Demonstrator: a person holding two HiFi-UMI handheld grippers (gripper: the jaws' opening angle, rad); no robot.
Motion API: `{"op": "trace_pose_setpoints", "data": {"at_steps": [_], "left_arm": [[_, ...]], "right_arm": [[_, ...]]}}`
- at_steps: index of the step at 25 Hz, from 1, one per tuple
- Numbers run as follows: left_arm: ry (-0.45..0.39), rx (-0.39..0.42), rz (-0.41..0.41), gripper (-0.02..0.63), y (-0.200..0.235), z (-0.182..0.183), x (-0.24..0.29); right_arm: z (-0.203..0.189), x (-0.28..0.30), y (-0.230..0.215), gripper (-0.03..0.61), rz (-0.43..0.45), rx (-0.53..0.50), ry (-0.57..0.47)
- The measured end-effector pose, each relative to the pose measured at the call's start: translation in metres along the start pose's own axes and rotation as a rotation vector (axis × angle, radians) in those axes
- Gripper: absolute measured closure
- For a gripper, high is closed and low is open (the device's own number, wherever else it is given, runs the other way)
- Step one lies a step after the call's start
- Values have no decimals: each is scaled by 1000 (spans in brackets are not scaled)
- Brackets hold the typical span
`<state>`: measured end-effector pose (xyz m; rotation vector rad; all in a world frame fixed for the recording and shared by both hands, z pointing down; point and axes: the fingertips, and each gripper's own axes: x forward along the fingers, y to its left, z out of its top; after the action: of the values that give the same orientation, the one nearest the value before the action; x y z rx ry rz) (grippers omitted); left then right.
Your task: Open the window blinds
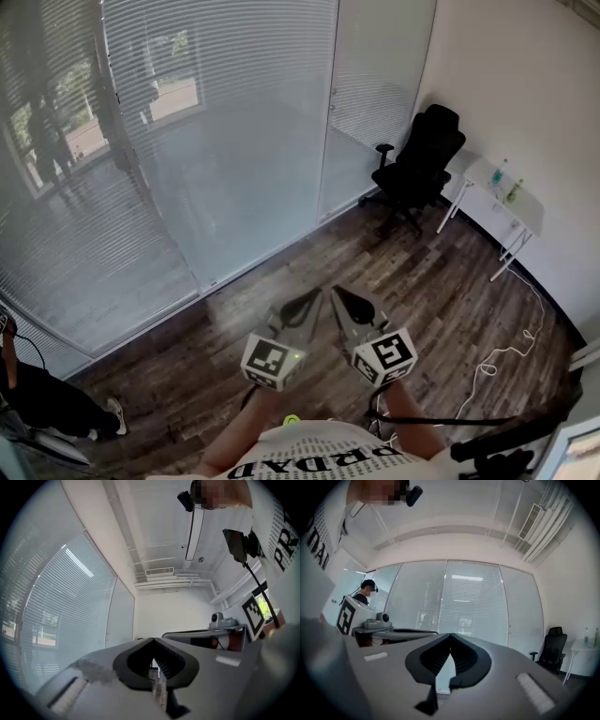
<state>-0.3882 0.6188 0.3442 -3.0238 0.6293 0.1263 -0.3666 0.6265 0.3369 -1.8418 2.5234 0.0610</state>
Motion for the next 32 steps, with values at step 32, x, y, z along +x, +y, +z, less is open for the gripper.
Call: {"op": "trace_pose_setpoints", "data": {"at_steps": [32], "left_arm": [[20,19,104,620,113,-24,167]], "right_arm": [[-8,134,-167,569,72,-2,-7]]}}
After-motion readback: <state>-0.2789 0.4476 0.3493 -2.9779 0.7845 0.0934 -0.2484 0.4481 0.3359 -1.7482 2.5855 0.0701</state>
